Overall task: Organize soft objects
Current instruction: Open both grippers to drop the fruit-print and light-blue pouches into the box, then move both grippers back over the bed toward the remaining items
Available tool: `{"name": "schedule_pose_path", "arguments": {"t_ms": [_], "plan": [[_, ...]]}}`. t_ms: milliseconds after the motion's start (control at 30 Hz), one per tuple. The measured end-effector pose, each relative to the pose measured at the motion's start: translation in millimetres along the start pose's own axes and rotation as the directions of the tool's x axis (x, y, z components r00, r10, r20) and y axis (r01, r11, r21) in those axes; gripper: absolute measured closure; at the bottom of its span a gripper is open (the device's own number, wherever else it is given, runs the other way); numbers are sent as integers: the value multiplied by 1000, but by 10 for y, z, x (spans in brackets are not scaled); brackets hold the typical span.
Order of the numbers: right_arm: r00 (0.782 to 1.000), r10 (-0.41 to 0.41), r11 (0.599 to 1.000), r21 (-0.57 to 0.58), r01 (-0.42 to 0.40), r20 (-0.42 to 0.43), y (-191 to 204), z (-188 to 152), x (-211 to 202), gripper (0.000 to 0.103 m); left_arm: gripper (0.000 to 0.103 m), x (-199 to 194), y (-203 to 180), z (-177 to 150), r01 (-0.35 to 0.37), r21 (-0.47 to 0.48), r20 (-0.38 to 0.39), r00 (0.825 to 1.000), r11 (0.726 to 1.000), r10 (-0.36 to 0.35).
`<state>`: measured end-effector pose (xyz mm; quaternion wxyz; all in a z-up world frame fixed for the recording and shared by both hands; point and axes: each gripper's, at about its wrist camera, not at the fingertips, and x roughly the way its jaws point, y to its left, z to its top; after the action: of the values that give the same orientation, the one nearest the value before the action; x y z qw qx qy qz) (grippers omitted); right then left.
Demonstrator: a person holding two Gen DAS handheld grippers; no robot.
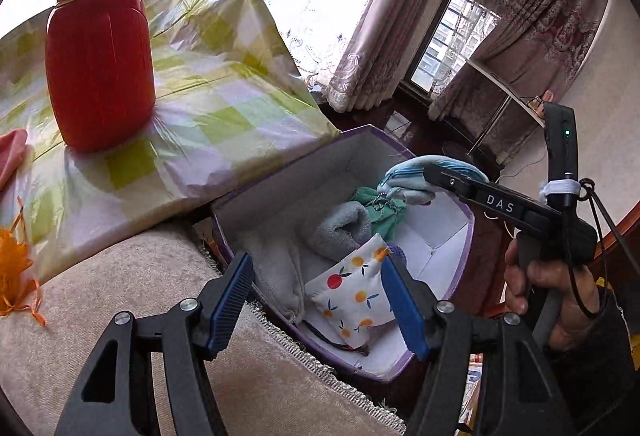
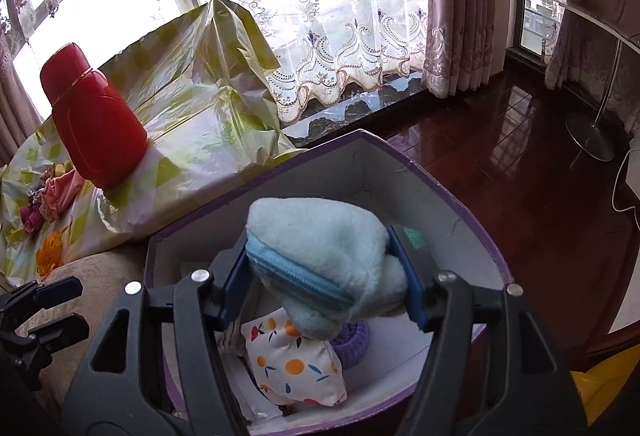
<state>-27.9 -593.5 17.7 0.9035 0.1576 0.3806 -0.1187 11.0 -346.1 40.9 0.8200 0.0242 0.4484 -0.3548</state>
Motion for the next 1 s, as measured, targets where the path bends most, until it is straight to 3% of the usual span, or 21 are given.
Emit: {"name": "schedule_pose_path", "arguments": {"t_ms": [333, 733, 1000], "plan": [[999, 42, 999, -31, -41, 30, 185, 82, -60, 37, 36, -118, 214, 2, -18, -68, 37, 999, 998, 20], [999, -32, 999, 32, 33, -27, 38, 70, 112, 32, 36, -122, 446, -9, -19, -157, 48, 998, 987, 27], [996, 64, 997, -42, -67, -55, 550, 16, 154, 30, 36, -353, 682, -8, -104, -200, 125, 984, 974, 131]]}}
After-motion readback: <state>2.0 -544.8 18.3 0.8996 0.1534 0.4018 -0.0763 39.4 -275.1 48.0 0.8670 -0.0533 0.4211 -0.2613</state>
